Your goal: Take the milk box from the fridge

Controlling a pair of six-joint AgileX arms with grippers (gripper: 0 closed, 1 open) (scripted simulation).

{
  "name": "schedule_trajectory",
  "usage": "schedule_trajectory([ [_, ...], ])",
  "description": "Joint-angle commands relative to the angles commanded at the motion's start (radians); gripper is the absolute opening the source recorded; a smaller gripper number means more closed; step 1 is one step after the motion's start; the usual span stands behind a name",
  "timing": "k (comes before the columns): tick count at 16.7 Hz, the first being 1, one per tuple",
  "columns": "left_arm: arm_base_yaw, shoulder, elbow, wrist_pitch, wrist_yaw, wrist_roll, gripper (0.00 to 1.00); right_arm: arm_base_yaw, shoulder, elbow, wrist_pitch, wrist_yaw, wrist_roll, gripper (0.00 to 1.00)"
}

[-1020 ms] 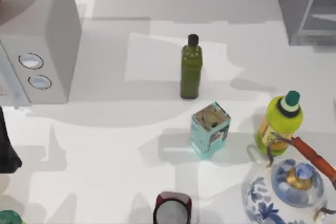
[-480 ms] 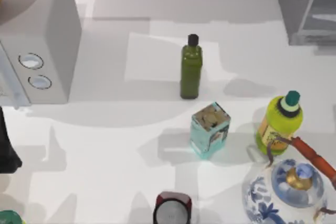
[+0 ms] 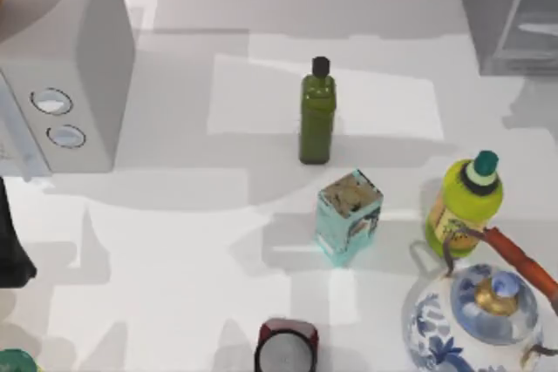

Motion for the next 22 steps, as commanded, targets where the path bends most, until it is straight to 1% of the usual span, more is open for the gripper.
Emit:
schedule_trajectory([
  [8, 0.0, 0.0, 0.0, 0.0, 0.0, 0.0, 1.0, 0.088, -0.869, -0.396, -0.446, 0.079, -0.004, 0.0],
  [12, 0.0, 0.0, 0.0, 0.0, 0.0, 0.0, 1.0, 0.125, -1.175, -0.544, -0.615, 0.113, -0.008, 0.0],
  [16, 0.0, 0.0, 0.0, 0.0, 0.0, 0.0, 1.0, 0.145, -1.314, -0.615, -0.698, 0.131, -0.011, 0.0],
  [22, 0.0, 0.0, 0.0, 0.0, 0.0, 0.0, 1.0, 0.143, -1.317, -0.617, -0.7, 0.131, -0.01, 0.0],
])
